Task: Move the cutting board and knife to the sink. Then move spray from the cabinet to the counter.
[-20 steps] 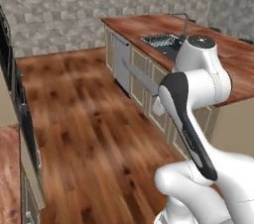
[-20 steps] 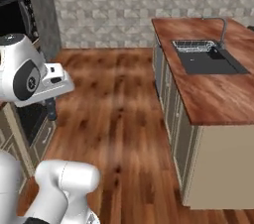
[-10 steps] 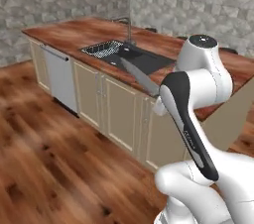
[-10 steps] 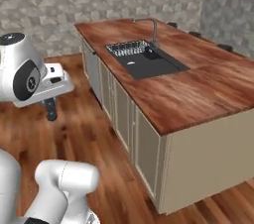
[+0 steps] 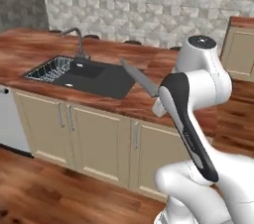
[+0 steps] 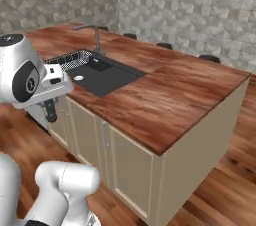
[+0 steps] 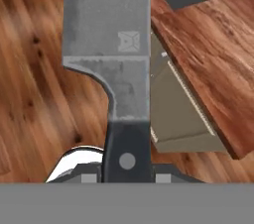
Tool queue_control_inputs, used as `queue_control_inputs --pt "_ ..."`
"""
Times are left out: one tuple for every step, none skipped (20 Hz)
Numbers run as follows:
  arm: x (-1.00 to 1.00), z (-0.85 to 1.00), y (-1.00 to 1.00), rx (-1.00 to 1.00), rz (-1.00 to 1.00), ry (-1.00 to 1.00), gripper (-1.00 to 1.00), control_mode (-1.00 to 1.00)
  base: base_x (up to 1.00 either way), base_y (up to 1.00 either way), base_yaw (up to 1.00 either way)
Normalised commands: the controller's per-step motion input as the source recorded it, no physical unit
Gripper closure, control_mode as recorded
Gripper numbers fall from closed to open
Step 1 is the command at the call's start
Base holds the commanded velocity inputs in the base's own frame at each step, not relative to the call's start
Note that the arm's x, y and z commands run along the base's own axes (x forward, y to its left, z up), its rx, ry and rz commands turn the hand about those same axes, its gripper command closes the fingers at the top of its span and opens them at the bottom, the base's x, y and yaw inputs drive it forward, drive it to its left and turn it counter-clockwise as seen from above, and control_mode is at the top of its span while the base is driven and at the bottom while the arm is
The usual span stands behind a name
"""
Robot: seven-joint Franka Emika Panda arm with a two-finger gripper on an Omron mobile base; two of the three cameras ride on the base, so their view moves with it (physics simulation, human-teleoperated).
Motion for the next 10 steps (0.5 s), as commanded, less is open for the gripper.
queue_control_inputs --pt "0.0 0.0 0.0 0.0 0.0 0.0 1.0 1.0 0.87 0.46 -0.73" --pt "0.0 0.0 0.0 0.0 0.0 0.0 1.0 1.0 0.81 0.55 -0.73" --pt "0.0 0.0 0.0 0.0 0.0 0.0 1.0 1.0 0.75 0.72 -0.73" --pt "0.0 0.0 0.0 0.0 0.0 0.0 1.0 1.0 0.7 0.87 -0.71" --pt "0.0 0.0 0.0 0.0 0.0 0.0 1.0 1.0 0.66 1.0 -0.65" --pt "0.0 0.0 0.0 0.0 0.0 0.0 1.0 1.0 0.61 1.0 -0.59" --pt "0.0 0.0 0.0 0.0 0.0 0.0 1.0 1.0 0.51 1.0 -0.52" --pt "0.0 0.0 0.0 0.0 0.0 0.0 1.0 1.0 0.48 1.0 -0.49" --pt "0.0 0.0 0.0 0.0 0.0 0.0 1.0 1.0 0.44 1.0 -0.43" --pt "0.0 0.0 0.0 0.0 0.0 0.0 1.0 1.0 0.33 1.0 -0.37"
